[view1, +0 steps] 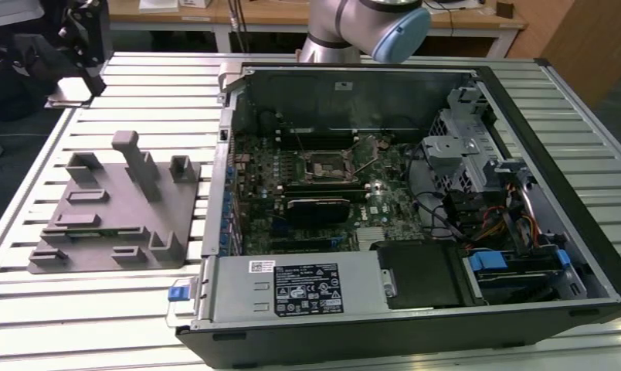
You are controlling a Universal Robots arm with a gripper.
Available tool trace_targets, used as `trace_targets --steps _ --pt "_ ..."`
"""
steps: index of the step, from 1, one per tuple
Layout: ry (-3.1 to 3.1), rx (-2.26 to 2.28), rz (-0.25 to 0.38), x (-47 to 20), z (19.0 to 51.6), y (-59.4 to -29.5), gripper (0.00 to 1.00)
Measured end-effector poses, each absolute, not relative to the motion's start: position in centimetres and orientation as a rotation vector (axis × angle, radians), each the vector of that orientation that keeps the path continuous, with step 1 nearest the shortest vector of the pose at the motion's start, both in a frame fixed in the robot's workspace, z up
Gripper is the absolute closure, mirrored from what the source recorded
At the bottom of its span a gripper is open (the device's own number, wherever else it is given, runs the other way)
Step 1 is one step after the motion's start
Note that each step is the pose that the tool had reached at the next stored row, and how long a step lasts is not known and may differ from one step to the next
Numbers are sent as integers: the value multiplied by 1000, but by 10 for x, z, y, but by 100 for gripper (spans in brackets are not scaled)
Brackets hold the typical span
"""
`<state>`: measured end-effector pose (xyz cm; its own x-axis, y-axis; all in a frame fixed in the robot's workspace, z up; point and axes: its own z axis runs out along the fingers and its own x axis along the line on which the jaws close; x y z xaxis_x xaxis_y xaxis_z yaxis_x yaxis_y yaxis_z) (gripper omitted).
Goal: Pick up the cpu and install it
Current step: 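Pick up the cpu and move it towards the insertion slot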
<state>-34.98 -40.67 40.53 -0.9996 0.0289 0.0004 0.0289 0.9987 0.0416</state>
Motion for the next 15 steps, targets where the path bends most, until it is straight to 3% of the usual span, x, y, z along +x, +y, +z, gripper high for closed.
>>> trace_targets --steps 15 --pt "3140 45 65 -303 404 -407 46"
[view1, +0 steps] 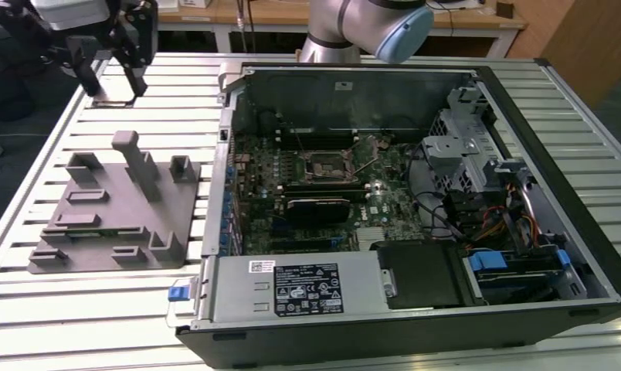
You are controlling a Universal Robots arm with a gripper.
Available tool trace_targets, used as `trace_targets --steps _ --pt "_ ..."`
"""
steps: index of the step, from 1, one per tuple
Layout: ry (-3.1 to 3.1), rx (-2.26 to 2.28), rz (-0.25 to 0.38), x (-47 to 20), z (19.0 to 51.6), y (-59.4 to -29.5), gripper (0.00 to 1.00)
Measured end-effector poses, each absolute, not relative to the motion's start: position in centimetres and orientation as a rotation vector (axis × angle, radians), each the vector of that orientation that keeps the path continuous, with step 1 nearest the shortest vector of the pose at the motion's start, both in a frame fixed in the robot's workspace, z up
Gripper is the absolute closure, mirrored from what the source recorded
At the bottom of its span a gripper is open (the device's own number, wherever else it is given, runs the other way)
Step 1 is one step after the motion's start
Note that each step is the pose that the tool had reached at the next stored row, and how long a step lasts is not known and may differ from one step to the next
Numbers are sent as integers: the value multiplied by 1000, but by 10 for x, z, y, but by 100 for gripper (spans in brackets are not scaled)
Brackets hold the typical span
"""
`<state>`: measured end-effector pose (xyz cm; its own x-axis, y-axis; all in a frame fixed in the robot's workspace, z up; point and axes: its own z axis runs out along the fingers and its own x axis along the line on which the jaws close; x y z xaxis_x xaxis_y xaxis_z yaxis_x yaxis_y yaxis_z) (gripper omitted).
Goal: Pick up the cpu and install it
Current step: 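Pick up the cpu and move it towards the insertion slot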
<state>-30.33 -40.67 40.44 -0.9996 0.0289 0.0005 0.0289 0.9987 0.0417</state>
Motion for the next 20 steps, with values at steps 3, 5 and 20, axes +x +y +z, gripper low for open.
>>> trace_targets --steps 3,5,20 --pt "3141 45 65 -292 404 -407 46" --pt "3140 45 66 -284 404 -407 46" --pt "3140 45 66 -227 401 -407 46"
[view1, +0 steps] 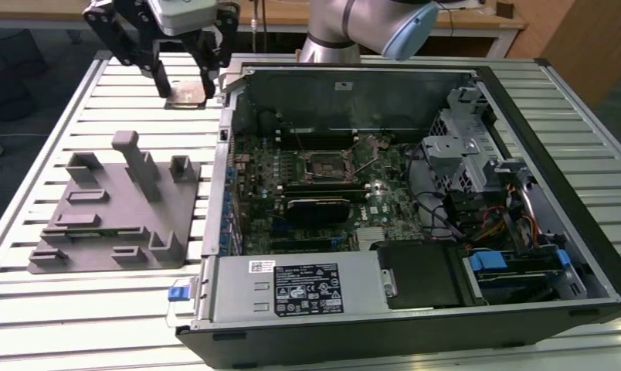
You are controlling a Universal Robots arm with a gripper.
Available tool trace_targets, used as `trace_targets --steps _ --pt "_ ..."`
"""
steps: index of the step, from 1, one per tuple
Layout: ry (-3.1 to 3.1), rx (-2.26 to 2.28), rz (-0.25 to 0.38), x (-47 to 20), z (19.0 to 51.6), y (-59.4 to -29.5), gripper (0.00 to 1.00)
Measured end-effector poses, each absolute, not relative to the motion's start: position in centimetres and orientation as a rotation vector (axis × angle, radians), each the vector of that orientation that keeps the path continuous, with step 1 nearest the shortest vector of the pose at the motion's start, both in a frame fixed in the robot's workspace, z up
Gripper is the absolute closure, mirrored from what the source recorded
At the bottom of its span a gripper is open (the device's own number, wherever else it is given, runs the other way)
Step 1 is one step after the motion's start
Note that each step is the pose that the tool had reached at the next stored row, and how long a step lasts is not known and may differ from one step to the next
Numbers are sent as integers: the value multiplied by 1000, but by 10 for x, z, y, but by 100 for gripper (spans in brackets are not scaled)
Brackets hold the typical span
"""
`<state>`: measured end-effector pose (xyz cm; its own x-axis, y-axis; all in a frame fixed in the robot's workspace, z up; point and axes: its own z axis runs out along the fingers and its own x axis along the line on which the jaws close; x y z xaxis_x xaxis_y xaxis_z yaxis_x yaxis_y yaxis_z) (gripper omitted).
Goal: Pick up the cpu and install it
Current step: 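Pick up the cpu and move it towards the insertion slot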
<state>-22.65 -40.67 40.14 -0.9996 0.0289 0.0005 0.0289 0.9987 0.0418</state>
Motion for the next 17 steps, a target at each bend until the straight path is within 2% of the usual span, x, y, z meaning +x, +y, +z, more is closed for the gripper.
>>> trace_targets --steps 17 --pt "3140 45 66 -194 401 -407 46"
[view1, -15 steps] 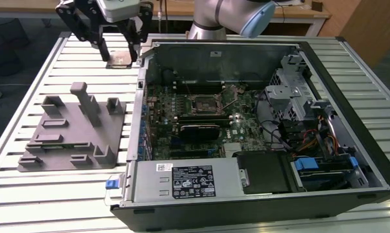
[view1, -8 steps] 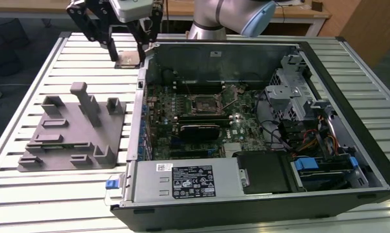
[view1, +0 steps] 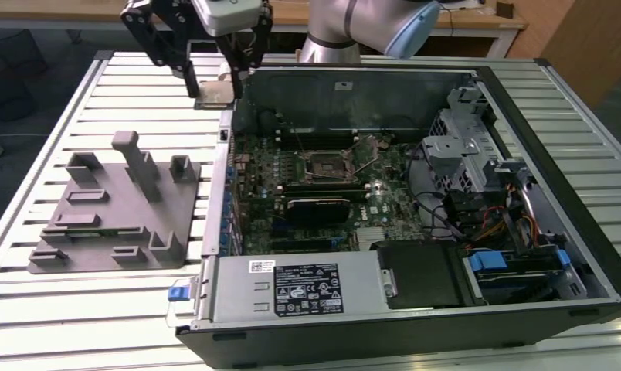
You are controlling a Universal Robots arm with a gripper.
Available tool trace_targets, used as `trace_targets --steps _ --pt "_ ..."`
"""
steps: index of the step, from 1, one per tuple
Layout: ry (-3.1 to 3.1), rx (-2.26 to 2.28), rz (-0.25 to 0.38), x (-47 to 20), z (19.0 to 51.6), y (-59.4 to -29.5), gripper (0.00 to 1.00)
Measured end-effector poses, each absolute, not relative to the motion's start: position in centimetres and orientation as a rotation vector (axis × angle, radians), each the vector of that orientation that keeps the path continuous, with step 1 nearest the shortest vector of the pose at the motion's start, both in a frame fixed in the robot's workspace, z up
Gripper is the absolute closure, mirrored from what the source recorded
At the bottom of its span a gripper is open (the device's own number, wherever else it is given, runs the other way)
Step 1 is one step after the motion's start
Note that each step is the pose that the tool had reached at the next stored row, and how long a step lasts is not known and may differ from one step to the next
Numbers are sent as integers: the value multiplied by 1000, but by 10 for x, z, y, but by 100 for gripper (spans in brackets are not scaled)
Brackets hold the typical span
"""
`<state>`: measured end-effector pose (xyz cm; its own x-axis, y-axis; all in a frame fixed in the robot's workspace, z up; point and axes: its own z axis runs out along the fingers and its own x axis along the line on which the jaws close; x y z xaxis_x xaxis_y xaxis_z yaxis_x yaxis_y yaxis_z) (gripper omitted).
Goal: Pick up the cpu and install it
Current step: 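Pick up the cpu and move it towards the insertion slot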
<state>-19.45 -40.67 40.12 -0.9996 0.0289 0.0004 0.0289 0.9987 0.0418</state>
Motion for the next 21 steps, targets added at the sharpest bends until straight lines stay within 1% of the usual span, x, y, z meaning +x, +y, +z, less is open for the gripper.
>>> trace_targets --steps 21 --pt "3140 45 66 -134 399 -405 46"
